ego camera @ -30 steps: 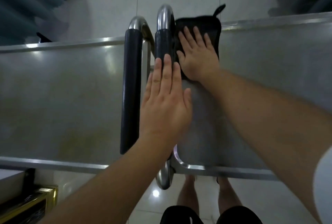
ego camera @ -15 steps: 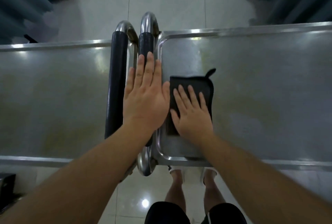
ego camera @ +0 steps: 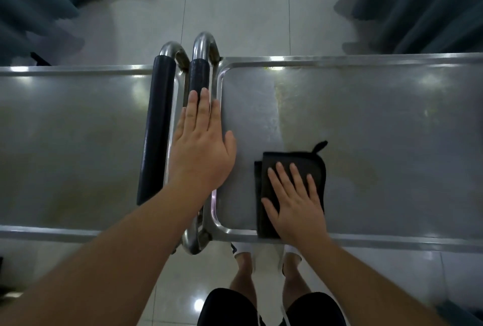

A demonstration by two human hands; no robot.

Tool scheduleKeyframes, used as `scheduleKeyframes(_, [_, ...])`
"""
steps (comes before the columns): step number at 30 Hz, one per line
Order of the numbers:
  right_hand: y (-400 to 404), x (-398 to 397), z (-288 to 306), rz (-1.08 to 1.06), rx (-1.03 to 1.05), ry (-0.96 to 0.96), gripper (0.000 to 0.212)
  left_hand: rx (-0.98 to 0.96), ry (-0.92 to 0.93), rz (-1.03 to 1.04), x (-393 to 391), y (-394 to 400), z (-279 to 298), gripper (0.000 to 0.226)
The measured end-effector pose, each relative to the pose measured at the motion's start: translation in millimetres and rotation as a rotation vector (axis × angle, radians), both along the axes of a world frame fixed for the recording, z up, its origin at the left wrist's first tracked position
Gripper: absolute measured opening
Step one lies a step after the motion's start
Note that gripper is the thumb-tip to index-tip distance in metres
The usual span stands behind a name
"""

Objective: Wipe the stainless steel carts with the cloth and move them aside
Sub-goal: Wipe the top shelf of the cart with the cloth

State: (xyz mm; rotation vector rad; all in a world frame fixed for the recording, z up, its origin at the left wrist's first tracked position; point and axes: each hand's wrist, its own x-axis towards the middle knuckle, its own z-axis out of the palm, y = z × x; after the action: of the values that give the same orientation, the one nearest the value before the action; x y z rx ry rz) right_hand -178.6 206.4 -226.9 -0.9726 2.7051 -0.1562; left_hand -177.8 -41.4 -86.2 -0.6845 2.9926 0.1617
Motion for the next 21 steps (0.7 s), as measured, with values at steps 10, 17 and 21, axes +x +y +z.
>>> scheduleKeyframes(10, [-101, -165, -2, 0.004, -0.056, 0.046, 0.073, -0.017, 0.039, -0.012, 2, 2, -6, 0.071])
scheduleKeyframes(17, [-145, -239, 8, 0.008, -0.048, 0.009, 0.077, -0.046, 0.023, -0.009, 0, 2, -8, 0.069])
scheduleKeyframes(21, [-136, -225, 13, -0.005, -0.047, -0.004, 0.076, -0.046, 0.019, -0.002, 0, 3, -8, 0.069])
